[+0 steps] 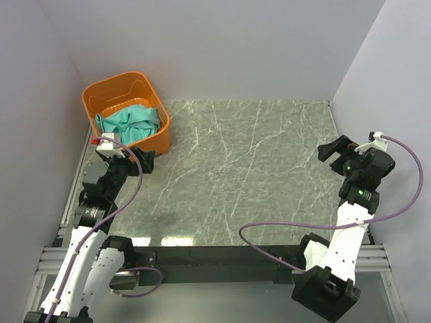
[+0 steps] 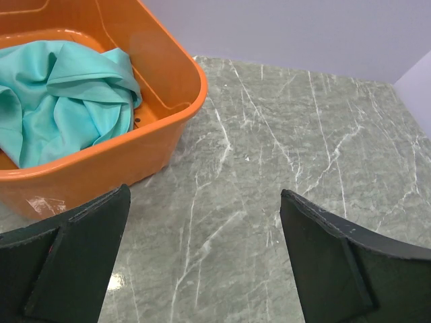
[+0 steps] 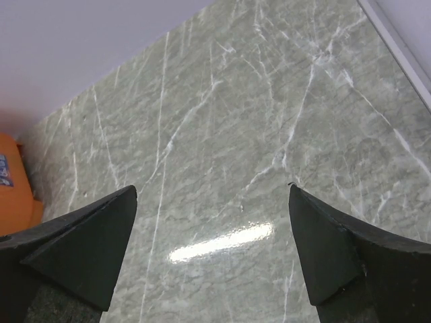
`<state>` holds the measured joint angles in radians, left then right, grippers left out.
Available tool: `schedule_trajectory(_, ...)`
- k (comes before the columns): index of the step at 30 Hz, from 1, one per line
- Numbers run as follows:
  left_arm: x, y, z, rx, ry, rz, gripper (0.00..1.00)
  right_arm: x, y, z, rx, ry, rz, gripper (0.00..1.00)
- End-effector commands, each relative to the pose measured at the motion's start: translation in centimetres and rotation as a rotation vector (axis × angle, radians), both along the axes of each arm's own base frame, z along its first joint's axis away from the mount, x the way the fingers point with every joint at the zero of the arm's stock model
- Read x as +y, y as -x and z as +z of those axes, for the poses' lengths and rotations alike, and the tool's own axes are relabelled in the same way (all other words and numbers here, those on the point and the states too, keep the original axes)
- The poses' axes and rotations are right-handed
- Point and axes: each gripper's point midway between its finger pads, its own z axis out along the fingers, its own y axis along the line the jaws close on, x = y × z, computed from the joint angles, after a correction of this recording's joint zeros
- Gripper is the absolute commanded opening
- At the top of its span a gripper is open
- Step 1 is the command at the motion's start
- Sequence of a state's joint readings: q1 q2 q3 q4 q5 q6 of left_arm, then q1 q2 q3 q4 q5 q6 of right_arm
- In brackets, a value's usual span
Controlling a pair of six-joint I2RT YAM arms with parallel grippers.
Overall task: Fold and stack the t-shirts
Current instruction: Grab the tshirt from the pile
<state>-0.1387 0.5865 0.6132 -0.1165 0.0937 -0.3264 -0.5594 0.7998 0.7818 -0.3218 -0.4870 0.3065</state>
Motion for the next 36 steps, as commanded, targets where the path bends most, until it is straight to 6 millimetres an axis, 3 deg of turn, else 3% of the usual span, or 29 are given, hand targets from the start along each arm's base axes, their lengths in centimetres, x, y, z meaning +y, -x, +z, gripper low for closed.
schedule_trajectory(1, -0.2, 0.1, 1.5, -0.054, 0.002, -0.018, 0.99, 0.4, -0.3, 2.6, -0.082, 0.049, 0.042, 1.0)
schedule_trajectory(7, -0.1, 0.0, 1.7, -0.057, 0.015, -0.005, 0.99, 3.4, 0.1, 2.4, -0.132, 0.097, 0.244, 1.0)
schedule_trajectory(8, 0.0, 0.0, 1.7, -0.055, 0.016, -0.003, 1.0, 5.4, 0.8, 2.9, -0.18, 0.109, 0.356, 1.0)
schedule_trajectory(11, 0.2, -0.2, 1.7, -0.054, 0.029, 0.016, 0.99, 7.9, 1.9, 2.8, -0.255, 0.188, 0.524, 1.0)
schedule_trajectory(18, 1.2, -1.9, 1.5, 0.024, 0.098, 0.102, 0.99, 9.2, 2.2, 1.5, -0.222, 0.26, 0.641, 1.0)
schedule_trajectory(19, 1.4, -2.3, 2.7, 0.013, 0.108, 0.118, 0.99, 9.4, 2.5, 1.4, -0.211, 0.277, 0.672, 1.0)
schedule_trajectory(21, 1.3, -3.5, 2.5, 0.071, 0.133, 0.132, 0.99, 9.7, 2.6, 1.1, -0.202, 0.281, 0.704, 1.0)
schedule_trajectory(24, 2.2, -6.1, 3.7, 0.12, 0.165, 0.196, 0.99, 9.8, 2.7, 0.7, -0.177, 0.272, 0.719, 1.0)
schedule_trajectory(25, 2.5, -6.9, 5.6, 0.098, 0.187, 0.213, 0.99, 9.8, 2.7, 0.6, -0.172, 0.271, 0.725, 1.0)
schedule_trajectory(26, 2.9, -8.5, 4.4, 0.151, 0.199, 0.239, 0.99, 9.9, 2.6, 0.6, -0.164, 0.265, 0.728, 1.0)
schedule_trajectory(30, 4.7, -13.3, 4.3, 0.242, 0.337, 0.334, 0.99, 9.9, 2.7, 0.4, -0.148, 0.257, 0.733, 1.0)
schedule_trajectory(31, 6.0, -15.2, 3.6, 0.29, 0.353, 0.383, 0.99, 9.9, 2.8, 0.5, -0.15, 0.261, 0.734, 1.0)
schedule_trajectory(32, 6.3, -16.2, 3.3, 0.314, 0.368, 0.4, 0.96, 9.9, 2.8, 0.6, -0.153, 0.265, 0.734, 1.0)
schedule_trajectory(33, 6.8, -17.5, 5.1, 0.294, 0.397, 0.419, 0.94, 10.0, 2.8, 0.5, -0.151, 0.262, 0.736, 1.0)
schedule_trajectory(34, 7.1, -19.1, 2.7, 0.363, 0.392, 0.447, 0.92, 10.0, 2.9, 0.7, -0.156, 0.265, 0.736, 1.0)
schedule_trajectory(35, 7.4, -19.8, 1.9, 0.395, 0.389, 0.464, 0.86, 10.1, 2.9, 0.8, -0.159, 0.267, 0.739, 1.0)
schedule_trajectory(36, 7.9, -20.9, 3.0, 0.375, 0.387, 0.48, 0.84, 10.2, 2.9, 0.8, -0.16, 0.266, 0.739, 1.0)
